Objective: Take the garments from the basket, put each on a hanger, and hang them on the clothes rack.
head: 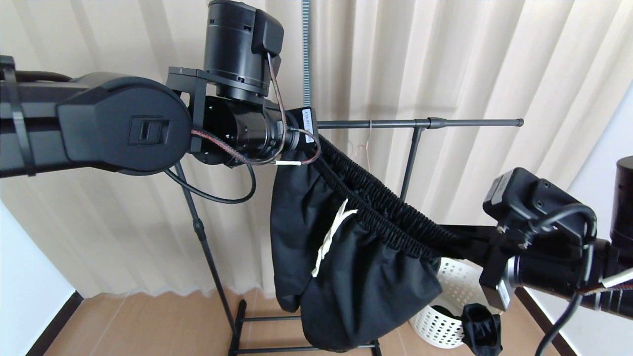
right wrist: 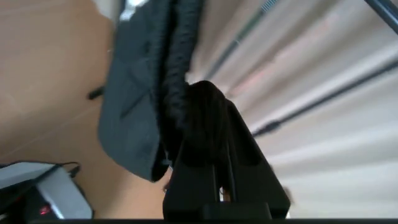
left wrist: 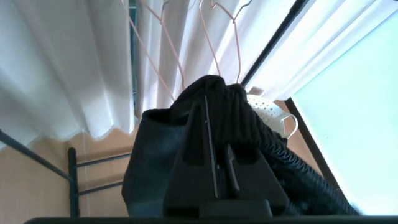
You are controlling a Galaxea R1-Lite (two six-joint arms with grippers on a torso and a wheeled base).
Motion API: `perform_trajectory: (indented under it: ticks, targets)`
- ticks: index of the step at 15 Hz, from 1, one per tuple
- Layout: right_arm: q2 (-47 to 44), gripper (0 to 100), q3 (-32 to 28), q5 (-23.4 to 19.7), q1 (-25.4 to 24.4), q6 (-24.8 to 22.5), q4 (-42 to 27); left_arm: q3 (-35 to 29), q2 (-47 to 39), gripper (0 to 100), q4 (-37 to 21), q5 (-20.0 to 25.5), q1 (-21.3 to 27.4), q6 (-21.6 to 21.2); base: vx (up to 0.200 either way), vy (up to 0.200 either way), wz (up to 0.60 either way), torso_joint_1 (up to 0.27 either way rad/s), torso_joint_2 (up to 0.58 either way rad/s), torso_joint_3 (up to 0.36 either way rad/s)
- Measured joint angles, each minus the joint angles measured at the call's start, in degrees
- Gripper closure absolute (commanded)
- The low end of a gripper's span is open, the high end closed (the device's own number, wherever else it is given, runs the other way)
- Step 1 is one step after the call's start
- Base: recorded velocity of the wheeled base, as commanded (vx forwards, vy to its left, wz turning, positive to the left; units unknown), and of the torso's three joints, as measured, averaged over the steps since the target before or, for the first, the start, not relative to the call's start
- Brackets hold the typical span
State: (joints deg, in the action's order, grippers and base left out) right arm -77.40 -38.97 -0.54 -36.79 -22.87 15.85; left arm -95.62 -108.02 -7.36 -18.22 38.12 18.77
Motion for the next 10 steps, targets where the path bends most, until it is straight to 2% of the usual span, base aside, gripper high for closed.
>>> perform_trajectory:
  ticks: [3, 8, 10]
  targets:
    - [1.22, 100, 1.63, -1.69, -7.83, 2.18, -0.06, -3.38, -1.90, 100, 0.01, 0.06, -0.06, 0.00, 0.000, 0.000, 0.00, 0.000, 0.00, 0.000]
    - [-2.56, 100, 0.02, -1.67, -17.66, 16.42, 0.65, -5.69, -3.15, 100, 0.01, 0.27, 0.29, 0.07, 0.000, 0.000, 0.00, 0.000, 0.00, 0.000]
    - [-4.77, 100, -1.73, -1.46, -19.65, 20.82, 0.68, -5.78, -3.19, 100, 0.01, 0.24, 0.52, 0.07, 0.000, 0.000, 0.00, 0.000, 0.00, 0.000]
